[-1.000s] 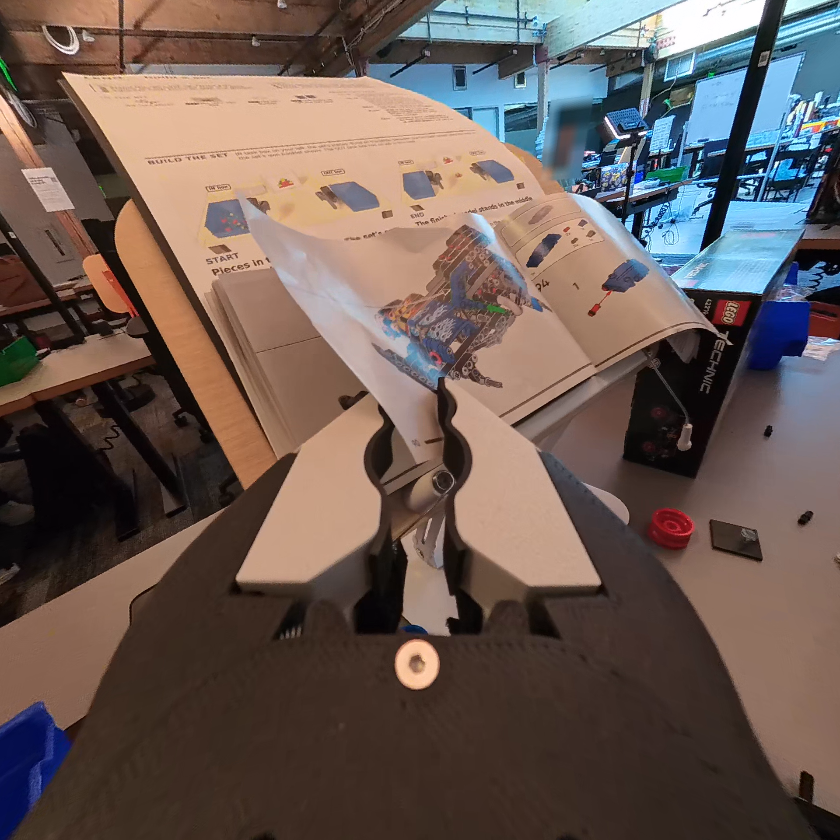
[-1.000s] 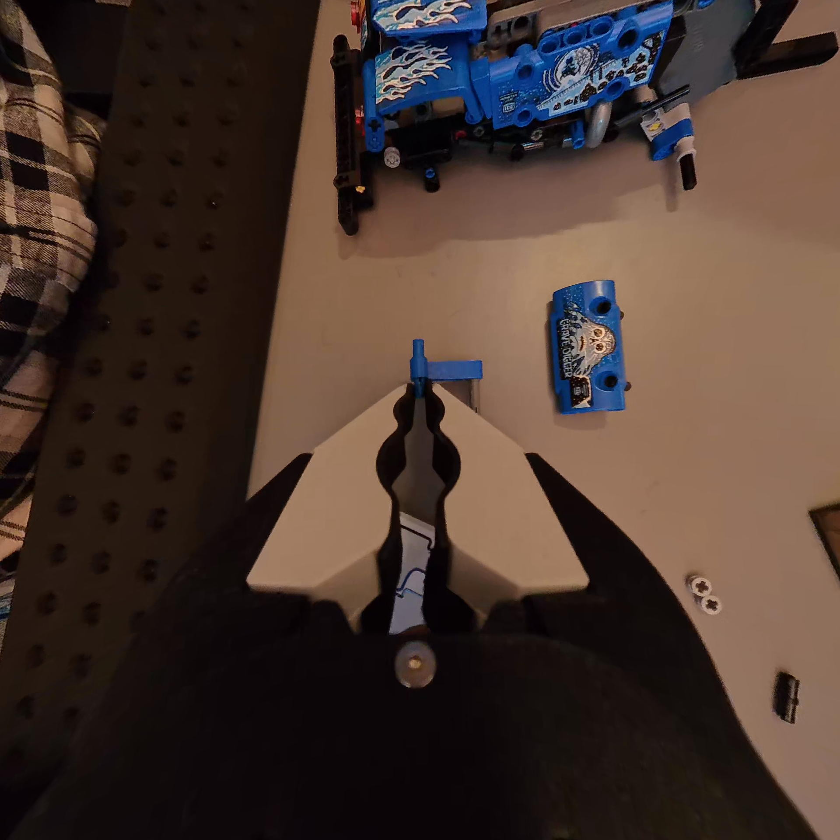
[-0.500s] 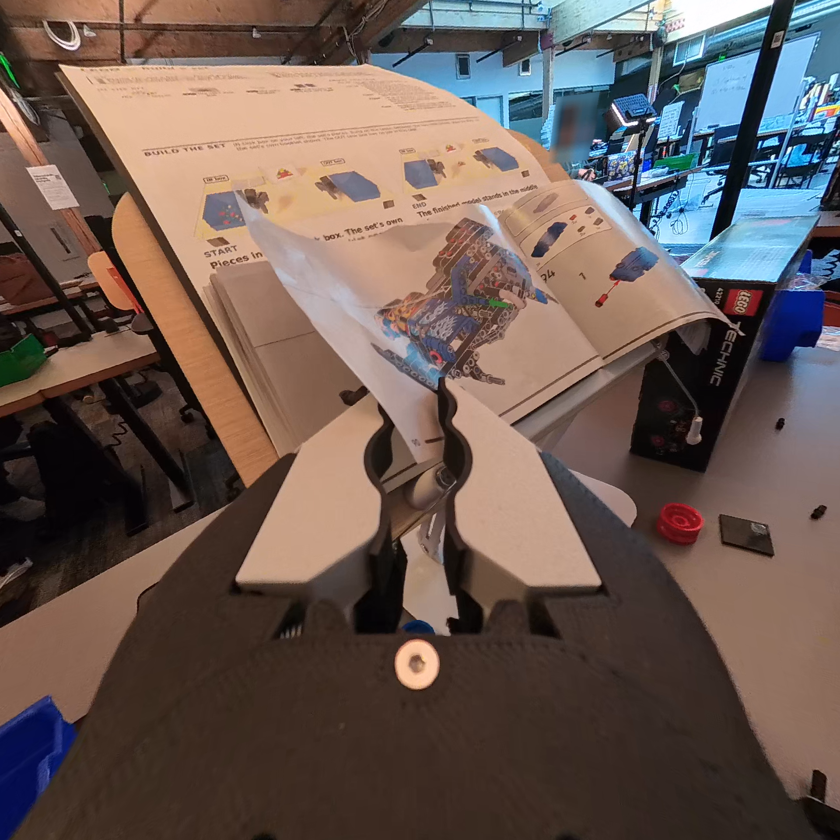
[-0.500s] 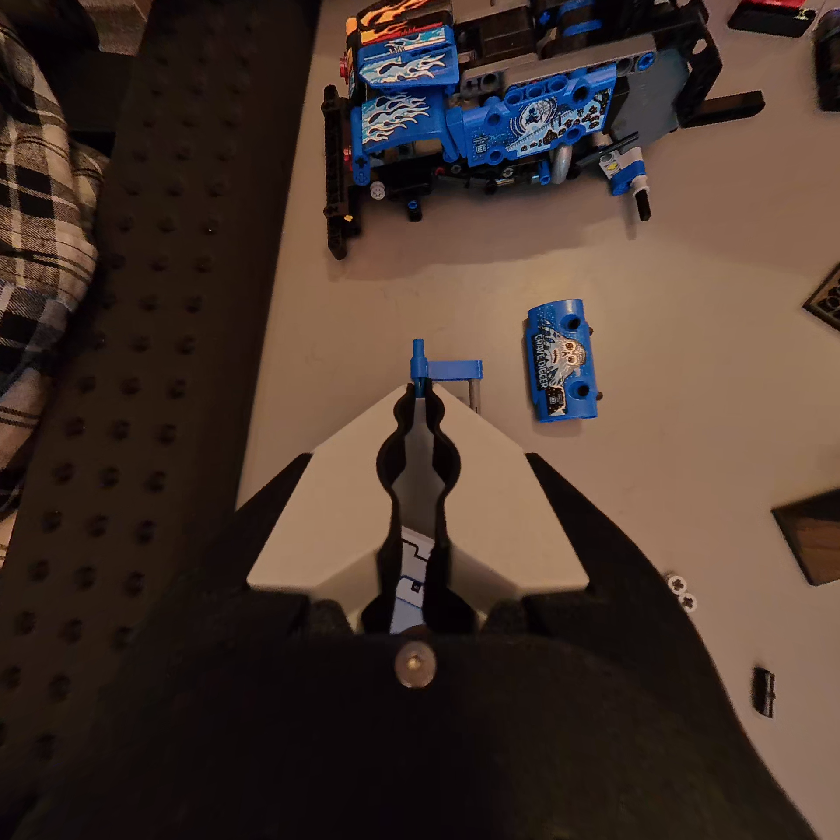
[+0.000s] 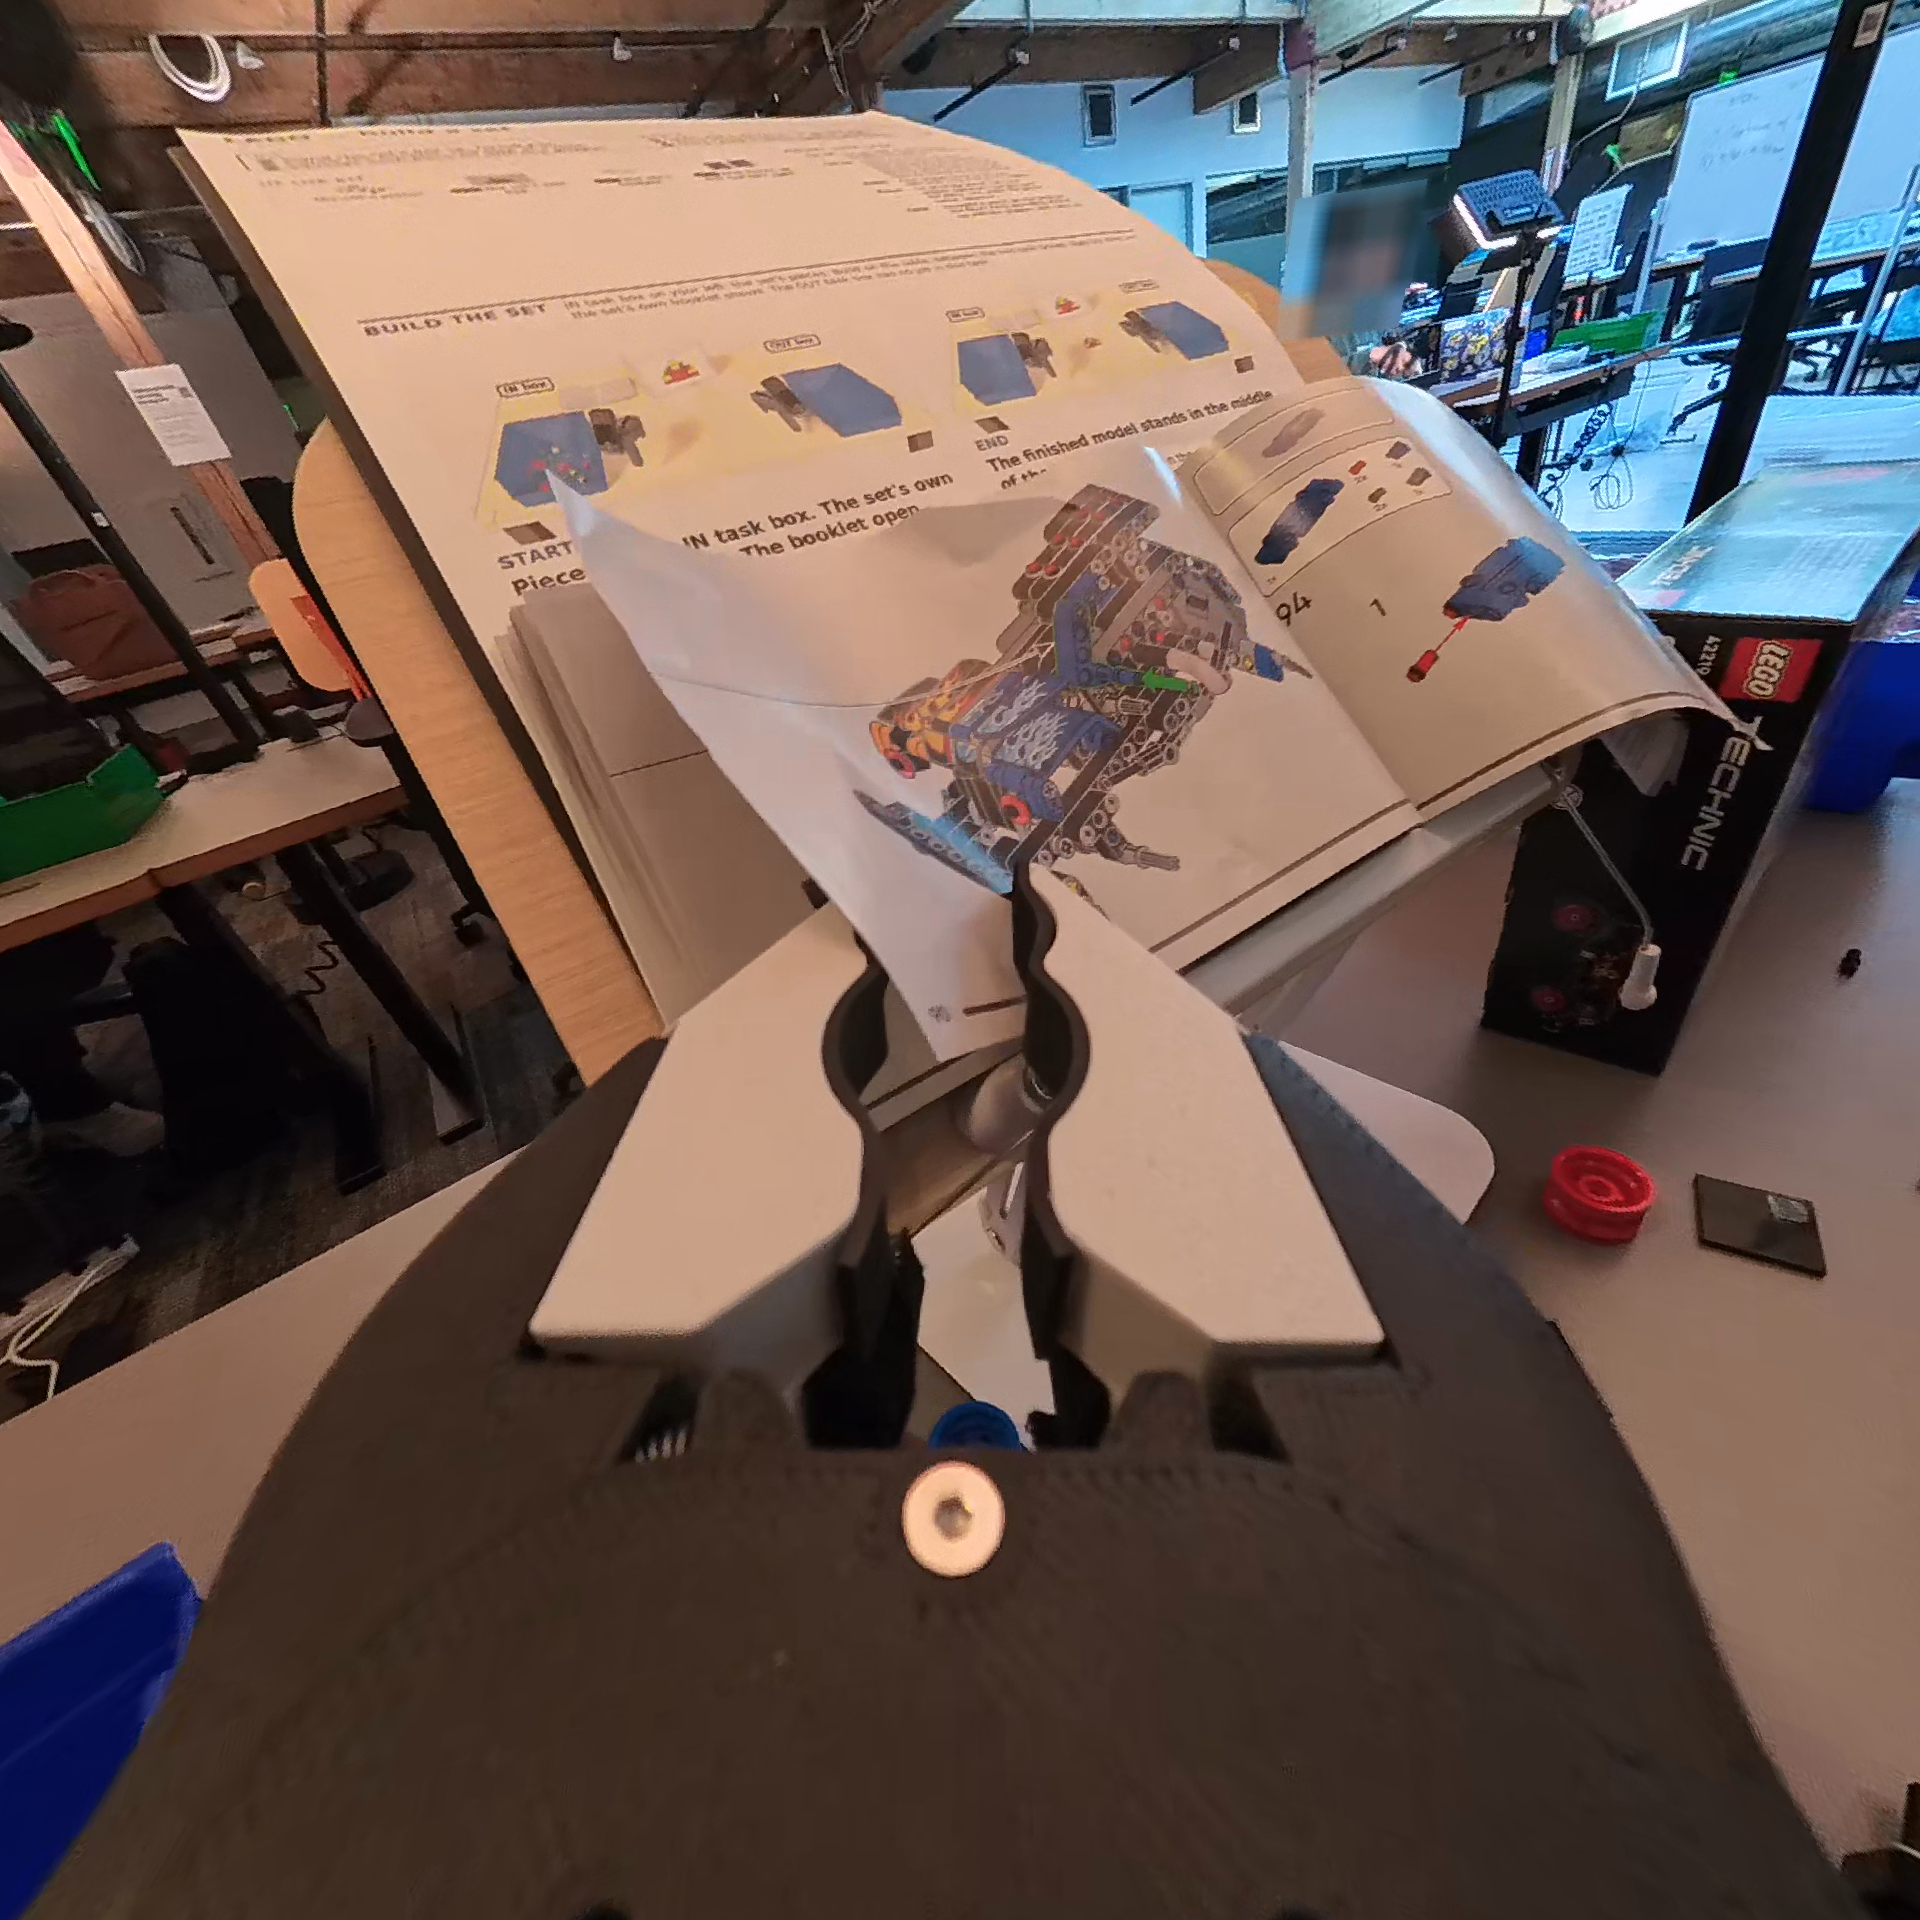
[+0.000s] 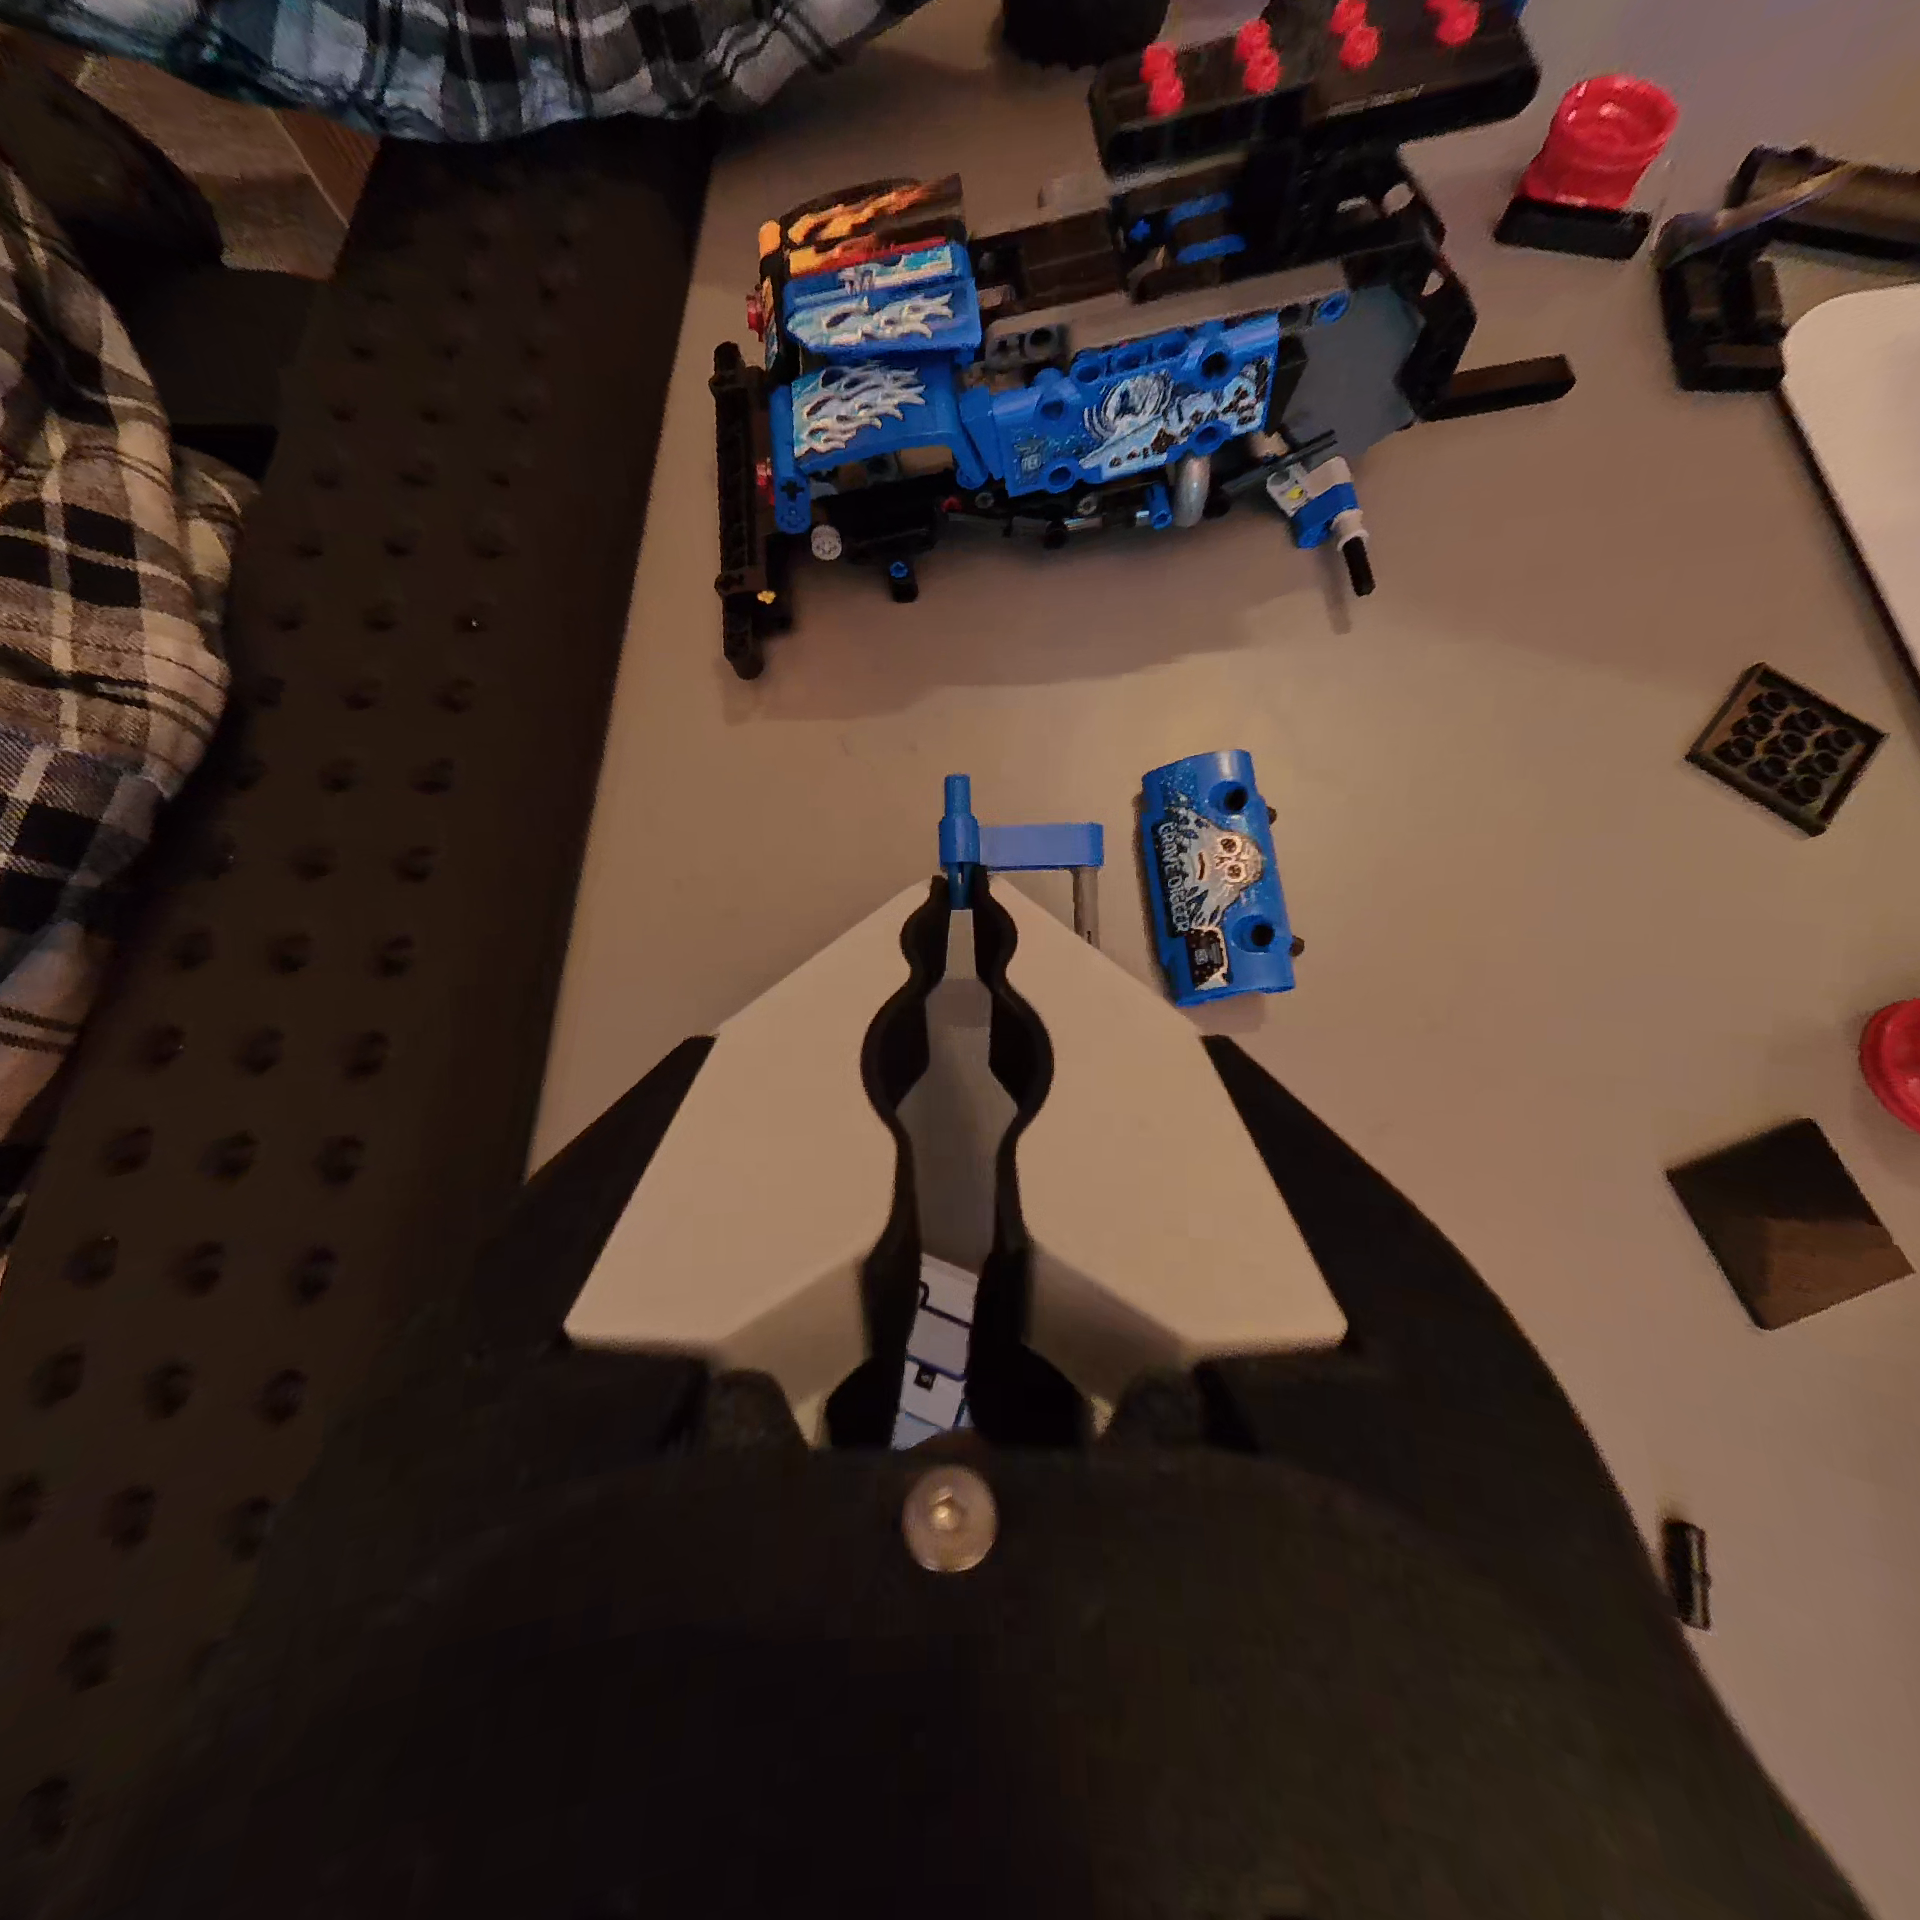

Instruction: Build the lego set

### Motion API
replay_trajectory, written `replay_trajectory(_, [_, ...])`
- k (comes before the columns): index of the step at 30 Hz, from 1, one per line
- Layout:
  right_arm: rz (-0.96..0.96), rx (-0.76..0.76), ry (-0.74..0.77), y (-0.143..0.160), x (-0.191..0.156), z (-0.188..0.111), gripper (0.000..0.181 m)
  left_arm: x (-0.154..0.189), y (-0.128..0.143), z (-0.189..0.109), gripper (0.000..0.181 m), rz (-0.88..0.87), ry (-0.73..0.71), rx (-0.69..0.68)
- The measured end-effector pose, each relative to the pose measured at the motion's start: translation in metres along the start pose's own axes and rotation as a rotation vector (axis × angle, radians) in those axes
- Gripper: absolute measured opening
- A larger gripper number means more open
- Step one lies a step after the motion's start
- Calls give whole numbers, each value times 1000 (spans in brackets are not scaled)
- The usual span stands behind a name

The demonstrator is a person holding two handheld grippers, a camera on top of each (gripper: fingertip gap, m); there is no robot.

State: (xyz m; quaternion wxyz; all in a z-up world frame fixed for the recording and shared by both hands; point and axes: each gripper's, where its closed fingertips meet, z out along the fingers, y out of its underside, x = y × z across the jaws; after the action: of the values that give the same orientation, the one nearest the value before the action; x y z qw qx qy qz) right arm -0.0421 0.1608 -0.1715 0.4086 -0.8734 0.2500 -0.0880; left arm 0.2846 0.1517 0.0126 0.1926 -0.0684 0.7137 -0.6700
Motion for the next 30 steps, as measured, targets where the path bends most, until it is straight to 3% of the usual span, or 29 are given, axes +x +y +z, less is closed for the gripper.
replay_trajectory(7, [-10, 48, 31, -11, 3, -1, 3, -2, 4, 2, 23, 1, -14, -18])
replay_trajectory(30, [-9, 44, 43, -7, 6, 0, 3, -5, 14, 5, 23, 35, -40, -50])
